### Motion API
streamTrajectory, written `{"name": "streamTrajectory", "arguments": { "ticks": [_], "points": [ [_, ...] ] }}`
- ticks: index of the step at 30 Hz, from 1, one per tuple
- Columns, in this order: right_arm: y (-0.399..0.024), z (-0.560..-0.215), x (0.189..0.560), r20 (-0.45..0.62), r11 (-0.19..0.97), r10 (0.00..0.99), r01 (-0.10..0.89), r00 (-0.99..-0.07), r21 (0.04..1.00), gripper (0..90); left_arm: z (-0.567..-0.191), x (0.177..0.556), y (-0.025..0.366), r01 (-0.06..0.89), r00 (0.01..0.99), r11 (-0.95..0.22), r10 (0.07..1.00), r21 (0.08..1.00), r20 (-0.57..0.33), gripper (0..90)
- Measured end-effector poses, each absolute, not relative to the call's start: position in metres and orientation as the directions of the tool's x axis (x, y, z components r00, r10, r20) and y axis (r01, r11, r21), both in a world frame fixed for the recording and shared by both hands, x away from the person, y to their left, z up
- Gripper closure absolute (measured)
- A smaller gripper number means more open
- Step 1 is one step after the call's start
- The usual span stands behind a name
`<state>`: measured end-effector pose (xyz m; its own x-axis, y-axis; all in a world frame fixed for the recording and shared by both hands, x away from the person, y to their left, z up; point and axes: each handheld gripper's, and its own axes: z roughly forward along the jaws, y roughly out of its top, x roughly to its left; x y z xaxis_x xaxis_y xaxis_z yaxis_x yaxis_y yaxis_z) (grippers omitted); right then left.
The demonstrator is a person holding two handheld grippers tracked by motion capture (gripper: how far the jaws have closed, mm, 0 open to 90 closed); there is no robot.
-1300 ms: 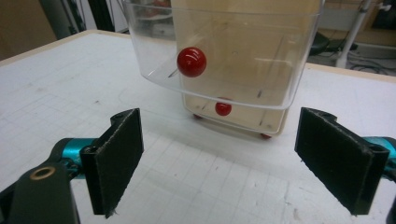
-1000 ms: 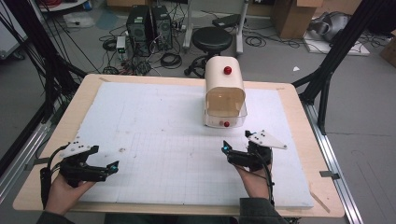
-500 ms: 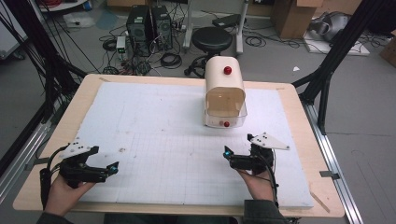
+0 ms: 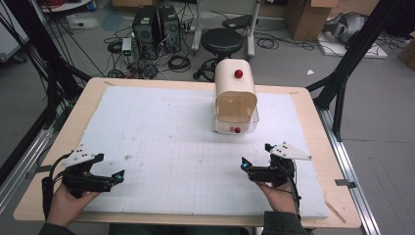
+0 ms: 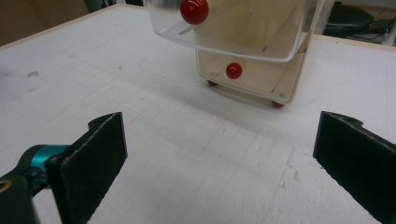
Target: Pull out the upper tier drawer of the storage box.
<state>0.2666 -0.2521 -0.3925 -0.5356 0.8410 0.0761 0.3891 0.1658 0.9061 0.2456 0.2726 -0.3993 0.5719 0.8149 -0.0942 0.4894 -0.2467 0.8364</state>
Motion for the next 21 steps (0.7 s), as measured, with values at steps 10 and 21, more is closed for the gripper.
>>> {"name": "streamTrajectory", "arguments": {
  "ticks": [10,21],
  "points": [
    [-0.265,-0.396,0.261,0.07,0.169,0.848,0.393,-0.526,0.904,1.8,-0.401,0.245,0.272,0.491,0.573,-0.244,0.814,0.836,-0.099,1.7],
    [-0.274,-0.405,0.248,0.081,0.162,0.854,0.41,-0.515,0.897,1.8,-0.402,0.235,0.273,0.494,0.574,-0.245,0.812,0.834,-0.102,1.7]
  ]
}}
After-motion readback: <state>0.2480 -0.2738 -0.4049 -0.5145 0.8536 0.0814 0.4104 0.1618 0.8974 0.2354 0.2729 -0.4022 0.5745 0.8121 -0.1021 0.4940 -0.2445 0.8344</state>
